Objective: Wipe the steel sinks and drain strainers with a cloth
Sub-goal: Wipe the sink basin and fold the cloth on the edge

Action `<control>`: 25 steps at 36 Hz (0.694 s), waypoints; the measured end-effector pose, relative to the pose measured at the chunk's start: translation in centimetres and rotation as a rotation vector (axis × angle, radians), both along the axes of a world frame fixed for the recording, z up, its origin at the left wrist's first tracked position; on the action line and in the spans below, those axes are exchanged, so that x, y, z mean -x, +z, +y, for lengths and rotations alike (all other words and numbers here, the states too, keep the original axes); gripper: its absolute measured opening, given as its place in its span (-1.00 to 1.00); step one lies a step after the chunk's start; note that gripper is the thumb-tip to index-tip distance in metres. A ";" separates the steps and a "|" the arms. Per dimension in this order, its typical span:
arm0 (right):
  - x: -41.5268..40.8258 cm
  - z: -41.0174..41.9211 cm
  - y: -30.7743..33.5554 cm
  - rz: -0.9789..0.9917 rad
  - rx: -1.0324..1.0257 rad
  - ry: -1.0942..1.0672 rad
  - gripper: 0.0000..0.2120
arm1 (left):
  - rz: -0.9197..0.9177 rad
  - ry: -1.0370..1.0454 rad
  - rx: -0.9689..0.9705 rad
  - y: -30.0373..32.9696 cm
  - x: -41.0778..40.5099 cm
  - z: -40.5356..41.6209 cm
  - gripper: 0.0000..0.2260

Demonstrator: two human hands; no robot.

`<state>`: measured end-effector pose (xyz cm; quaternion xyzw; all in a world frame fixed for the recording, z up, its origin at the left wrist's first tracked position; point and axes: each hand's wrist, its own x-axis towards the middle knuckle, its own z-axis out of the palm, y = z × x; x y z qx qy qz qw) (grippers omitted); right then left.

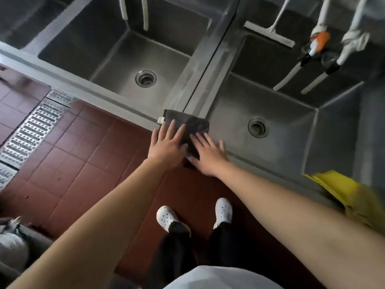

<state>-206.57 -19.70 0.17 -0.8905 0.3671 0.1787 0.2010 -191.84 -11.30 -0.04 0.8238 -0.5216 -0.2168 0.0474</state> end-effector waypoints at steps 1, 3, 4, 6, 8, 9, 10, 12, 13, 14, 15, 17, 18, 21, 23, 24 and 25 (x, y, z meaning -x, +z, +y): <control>0.0 0.0 -0.4 0.001 -0.002 0.018 -0.29 | -0.029 -0.015 -0.023 -0.7 0.0 -0.3 -0.42; 0.5 -0.1 -1.1 -0.013 0.014 0.010 -0.30 | -0.088 -0.030 -0.041 -1.9 0.2 -0.6 -0.40; 0.8 -0.3 -1.3 -0.025 0.021 0.005 -0.31 | -0.108 -0.036 -0.026 -2.4 0.4 -0.6 -0.40; 1.7 -0.5 -1.7 -0.049 0.026 0.002 -0.32 | -0.120 -0.038 0.014 -3.0 1.2 -0.5 -0.42; 3.1 -0.7 -1.8 -0.076 0.032 -0.004 -0.32 | -0.112 -0.031 0.011 -3.1 2.7 -0.5 -0.43; 4.0 -0.8 -1.8 -0.089 0.034 -0.010 -0.33 | -0.108 -0.032 -0.005 -3.1 3.7 -0.7 -0.43; 5.3 -0.9 -1.9 -0.102 0.039 -0.017 -0.33 | -0.105 -0.039 -0.020 -3.0 4.9 -1.0 -0.43; 8.4 -1.2 -1.8 -0.119 0.057 -0.027 -0.33 | -0.089 -0.065 -0.036 -2.9 7.6 -1.6 -0.44; 10.2 -1.4 -1.8 -0.123 0.067 -0.029 -0.33 | -0.078 -0.083 -0.038 -2.8 9.1 -2.0 -0.44; 12.1 -1.6 -1.8 -0.121 0.076 -0.031 -0.33 | -0.069 -0.107 -0.041 -2.7 10.8 -2.4 -0.44; 14.1 -1.7 -1.8 -0.115 0.083 -0.035 -0.33 | -0.063 -0.136 -0.047 -2.6 12.5 -2.7 -0.43; 18.4 -2.1 -1.6 -0.095 0.094 -0.059 -0.32 | -0.050 -0.208 -0.070 -2.5 16.2 -3.7 -0.41; 20.5 -2.2 -1.5 -0.085 0.099 -0.077 -0.33 | -0.043 -0.247 -0.085 -2.4 18.1 -4.1 -0.41; 26.5 -2.6 -0.8 -0.054 0.103 -0.145 -0.33 | -0.034 -0.379 -0.123 -2.2 23.6 -5.7 -0.38; 30.0 -2.9 -0.2 -0.038 0.097 -0.192 -0.34 | -0.029 -0.463 -0.146 -2.0 26.8 -6.6 -0.36; 31.5 -3.0 0.0 -0.038 0.097 -0.216 -0.35 | -0.023 -0.502 -0.157 -1.8 28.2 -7.1 -0.36; 33.0 -3.0 0.2 -0.042 0.096 -0.241 -0.36 | -0.016 -0.541 -0.165 -1.7 29.4 -7.5 -0.35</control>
